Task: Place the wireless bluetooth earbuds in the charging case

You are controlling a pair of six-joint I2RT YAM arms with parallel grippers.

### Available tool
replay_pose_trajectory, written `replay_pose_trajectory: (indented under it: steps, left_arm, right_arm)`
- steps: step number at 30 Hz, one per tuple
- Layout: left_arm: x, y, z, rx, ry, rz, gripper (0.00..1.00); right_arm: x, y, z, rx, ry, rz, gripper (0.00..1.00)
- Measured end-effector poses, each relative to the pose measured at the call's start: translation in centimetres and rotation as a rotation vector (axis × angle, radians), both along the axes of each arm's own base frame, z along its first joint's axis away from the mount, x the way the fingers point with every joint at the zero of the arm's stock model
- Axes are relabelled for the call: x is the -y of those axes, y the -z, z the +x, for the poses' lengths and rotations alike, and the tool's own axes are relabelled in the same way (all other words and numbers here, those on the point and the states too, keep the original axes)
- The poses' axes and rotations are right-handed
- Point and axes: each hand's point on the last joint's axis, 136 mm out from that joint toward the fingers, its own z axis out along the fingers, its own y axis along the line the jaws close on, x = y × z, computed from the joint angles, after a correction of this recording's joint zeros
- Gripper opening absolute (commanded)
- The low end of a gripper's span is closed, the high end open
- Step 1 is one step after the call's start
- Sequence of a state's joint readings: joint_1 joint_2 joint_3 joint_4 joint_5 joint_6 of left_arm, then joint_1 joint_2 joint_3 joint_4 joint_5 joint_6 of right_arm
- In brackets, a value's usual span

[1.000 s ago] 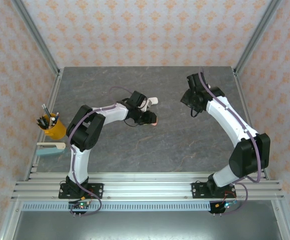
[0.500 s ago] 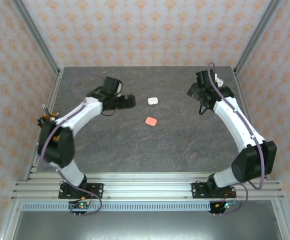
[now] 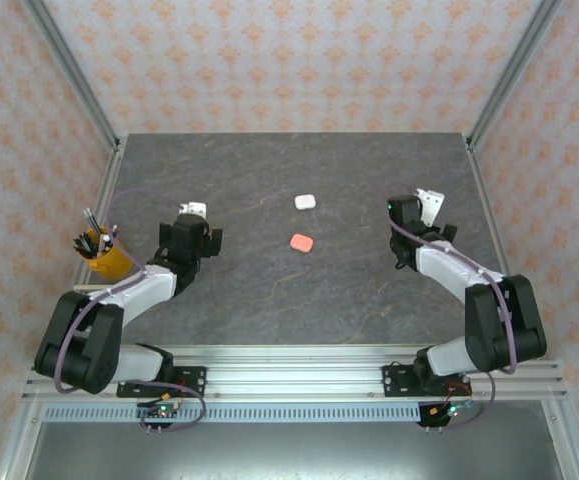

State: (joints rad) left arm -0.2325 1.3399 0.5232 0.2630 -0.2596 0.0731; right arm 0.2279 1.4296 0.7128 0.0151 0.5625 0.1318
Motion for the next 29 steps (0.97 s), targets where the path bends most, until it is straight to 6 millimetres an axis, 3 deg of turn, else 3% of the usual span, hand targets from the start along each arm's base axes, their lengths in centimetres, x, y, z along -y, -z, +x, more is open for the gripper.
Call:
replay_pose_trajectory:
  steps: [5, 11, 17, 29]
  left_arm:
    - [-2.1, 0.3, 0.9, 0.104, -0.055, -0.020, 1.00]
    - [-3.8, 1.5, 1.8, 0.142, -0.077, -0.090, 1.00]
    - [-4.2, 1.5, 2.2, 0.162, -0.075, -0.139, 1.00]
    - [-3.8, 1.2, 2.5, 0.180, -0.057, -0.157, 1.00]
  right_arm:
    - [0.1, 3.7, -0.1, 0.041, -0.081, -0.038, 1.00]
    - [2.8, 5.4, -0.2, 0.142, -0.095, 0.085, 1.00]
    - [1.3, 4.0, 1.4, 0.226, -0.184, 0.142, 0.99]
    - [0.5, 3.7, 1.9, 0.235, -0.227, 0.166, 0.99]
